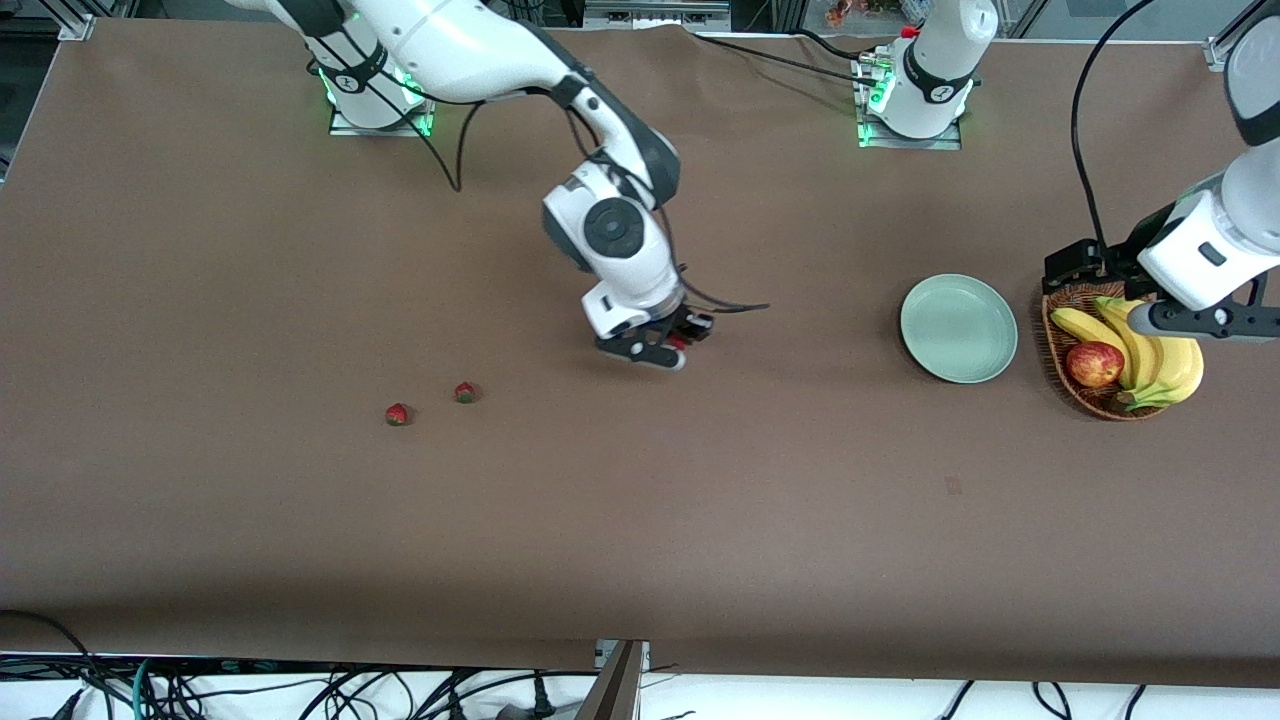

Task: Collect all strawberries into plate
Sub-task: 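Carry the strawberry toward mid-table with the right gripper while the left gripper approaches, then set the strawberry on the table and open the right gripper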

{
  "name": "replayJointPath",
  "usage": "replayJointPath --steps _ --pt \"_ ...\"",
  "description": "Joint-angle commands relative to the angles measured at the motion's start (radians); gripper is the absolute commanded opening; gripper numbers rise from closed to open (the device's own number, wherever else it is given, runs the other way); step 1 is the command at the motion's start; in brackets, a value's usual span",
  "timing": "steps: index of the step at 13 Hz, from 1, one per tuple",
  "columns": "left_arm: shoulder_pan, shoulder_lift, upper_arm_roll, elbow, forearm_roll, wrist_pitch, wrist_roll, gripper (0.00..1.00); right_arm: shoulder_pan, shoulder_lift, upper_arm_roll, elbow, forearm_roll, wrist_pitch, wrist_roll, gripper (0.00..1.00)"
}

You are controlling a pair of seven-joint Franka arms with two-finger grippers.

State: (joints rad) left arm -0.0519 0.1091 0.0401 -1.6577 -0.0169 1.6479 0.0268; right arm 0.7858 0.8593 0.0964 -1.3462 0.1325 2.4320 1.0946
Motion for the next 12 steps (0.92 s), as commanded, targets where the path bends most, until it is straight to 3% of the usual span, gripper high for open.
replayJointPath --steps 1,4,5,6,7,10,12 --pt "0.006 -0.041 -0.005 -0.147 -0.018 0.128 0.01 1.0 0.085 0.093 -0.009 0.052 0.01 0.152 0.131 0.16" --pt "0.006 -0.078 -0.008 -0.311 -0.012 0.306 0.01 1.0 0.135 0.11 -0.012 0.05 0.006 0.203 0.208 0.21" --pt "0.006 -0.078 -0.008 -0.333 -0.009 0.328 0.012 1.0 0.136 0.11 -0.012 0.05 0.004 0.203 0.215 0.44" --pt "0.003 -0.077 -0.009 -0.356 -0.008 0.349 0.012 1.0 0.136 0.106 -0.012 0.048 0.004 0.202 0.217 0.78" --pt "0.0 -0.078 -0.009 -0.385 -0.006 0.383 0.01 1.0 0.133 0.092 -0.017 0.048 0.002 0.196 0.212 0.85" --pt "-0.003 -0.08 -0.017 -0.405 -0.008 0.398 0.01 1.0 0.075 -0.005 -0.047 0.048 -0.01 -0.021 0.153 0.92" --pt "-0.005 -0.077 -0.029 -0.416 -0.008 0.412 0.006 1.0 0.009 -0.064 -0.072 0.047 -0.011 -0.193 -0.009 0.92"
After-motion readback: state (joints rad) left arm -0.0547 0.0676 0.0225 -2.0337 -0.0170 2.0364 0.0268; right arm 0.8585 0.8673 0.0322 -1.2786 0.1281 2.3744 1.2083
